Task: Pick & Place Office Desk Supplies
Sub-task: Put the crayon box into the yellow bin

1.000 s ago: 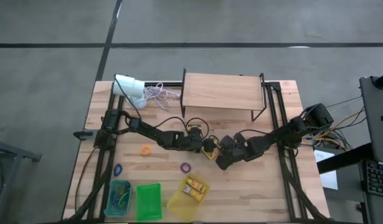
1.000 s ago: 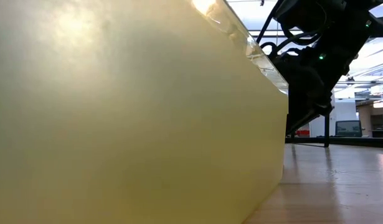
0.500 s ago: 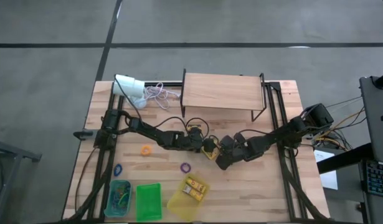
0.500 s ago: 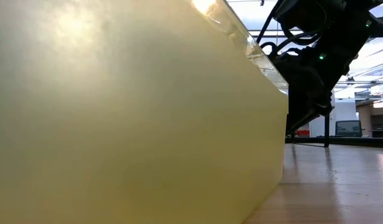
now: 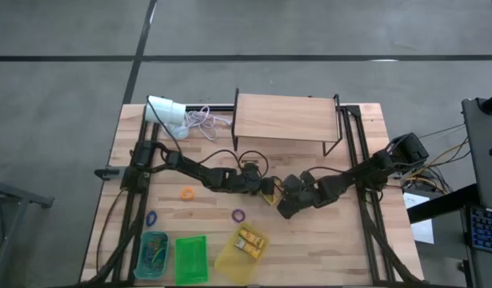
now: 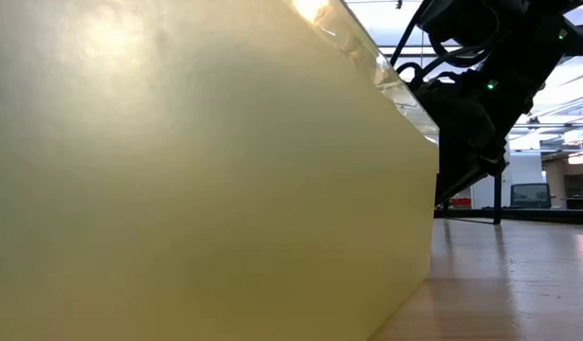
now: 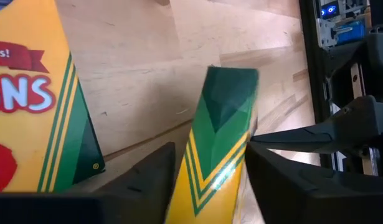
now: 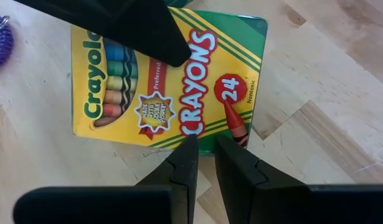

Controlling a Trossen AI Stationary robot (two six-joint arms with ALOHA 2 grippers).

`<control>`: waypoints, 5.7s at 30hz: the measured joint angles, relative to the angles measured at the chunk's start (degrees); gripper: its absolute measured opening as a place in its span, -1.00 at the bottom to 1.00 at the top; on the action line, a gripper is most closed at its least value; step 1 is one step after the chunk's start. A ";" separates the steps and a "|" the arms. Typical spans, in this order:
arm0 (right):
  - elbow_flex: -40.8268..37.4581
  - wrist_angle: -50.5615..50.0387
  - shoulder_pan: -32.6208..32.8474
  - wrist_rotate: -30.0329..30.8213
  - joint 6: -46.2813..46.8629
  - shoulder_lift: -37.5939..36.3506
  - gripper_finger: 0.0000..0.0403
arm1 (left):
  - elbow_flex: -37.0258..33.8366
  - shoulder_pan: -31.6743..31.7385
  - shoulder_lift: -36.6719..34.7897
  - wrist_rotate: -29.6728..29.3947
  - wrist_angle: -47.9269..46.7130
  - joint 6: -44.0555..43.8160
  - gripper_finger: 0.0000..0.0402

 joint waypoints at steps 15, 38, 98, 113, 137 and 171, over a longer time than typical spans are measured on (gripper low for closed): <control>0.02 0.02 -0.02 0.15 -0.37 -0.02 -0.74 | 0.02 0.00 -0.04 0.04 -0.17 -0.11 -0.37; 0.02 -8.31 -0.02 2.93 0.63 -6.93 -0.74 | 0.07 -0.02 -0.04 0.07 -0.65 -0.04 -0.37; -7.54 -27.67 9.97 10.50 8.92 -37.13 -0.74 | -0.07 -5.43 -27.83 -2.01 -11.65 43.73 -0.39; -7.67 -27.69 9.95 10.56 1.62 -36.74 -0.74 | -0.02 -21.45 -34.36 -6.01 -18.08 64.00 -0.39; -7.67 -27.26 9.95 10.56 1.60 -36.74 -0.74 | -1.27 -25.68 -34.62 -7.58 -29.70 60.07 -0.39; -7.65 -26.82 9.95 10.53 1.60 -36.72 -0.74 | -8.57 -28.24 -21.51 -2.97 -9.97 67.12 -0.39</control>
